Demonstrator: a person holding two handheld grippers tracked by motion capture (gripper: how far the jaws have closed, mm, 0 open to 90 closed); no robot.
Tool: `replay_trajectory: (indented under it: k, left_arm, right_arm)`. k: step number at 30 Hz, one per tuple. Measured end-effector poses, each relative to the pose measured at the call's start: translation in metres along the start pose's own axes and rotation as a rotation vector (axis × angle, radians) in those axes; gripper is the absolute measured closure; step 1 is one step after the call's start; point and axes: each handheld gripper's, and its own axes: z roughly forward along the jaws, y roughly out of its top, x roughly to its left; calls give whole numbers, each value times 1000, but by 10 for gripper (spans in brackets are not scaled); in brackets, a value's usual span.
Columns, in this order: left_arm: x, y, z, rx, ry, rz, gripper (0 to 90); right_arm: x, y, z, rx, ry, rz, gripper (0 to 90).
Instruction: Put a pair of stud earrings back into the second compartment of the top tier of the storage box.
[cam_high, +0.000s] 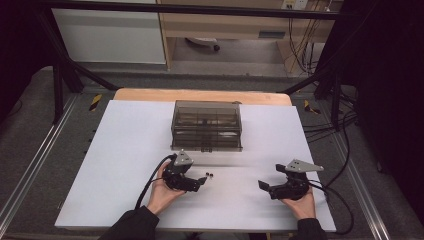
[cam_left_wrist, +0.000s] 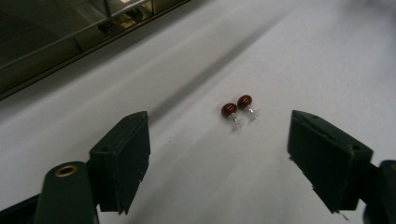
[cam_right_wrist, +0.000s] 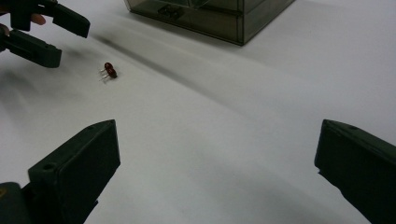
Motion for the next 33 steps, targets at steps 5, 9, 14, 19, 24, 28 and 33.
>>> replay_trajectory:
  k: [5, 9, 14, 19, 24, 28, 33]
  left_arm:
    - [-3, 2, 10, 17, 11, -18, 323]
    - [-4, 4, 15, 22, 18, -22, 387]
    - [-5, 5, 19, 30, 27, -33, 466]
    - [-7, 7, 24, 38, 30, -35, 530]
    - [-9, 8, 26, 42, 27, -41, 579]
    - [-10, 9, 29, 51, 35, -13, 612]
    - [-11, 9, 30, 58, 44, -5, 661]
  right_arm:
    - [0, 0, 0, 0, 0, -2, 6]
    - [0, 0, 0, 0, 0, -2, 6]
    - [0, 0, 0, -1, 0, -2, 6]
    - [0, 0, 0, -1, 0, -2, 6]
    - [0, 0, 0, 0, 1, -3, 6]
    - [0, 0, 0, -1, 2, -2, 6]
    - [0, 0, 0, 1, 2, -2, 6]
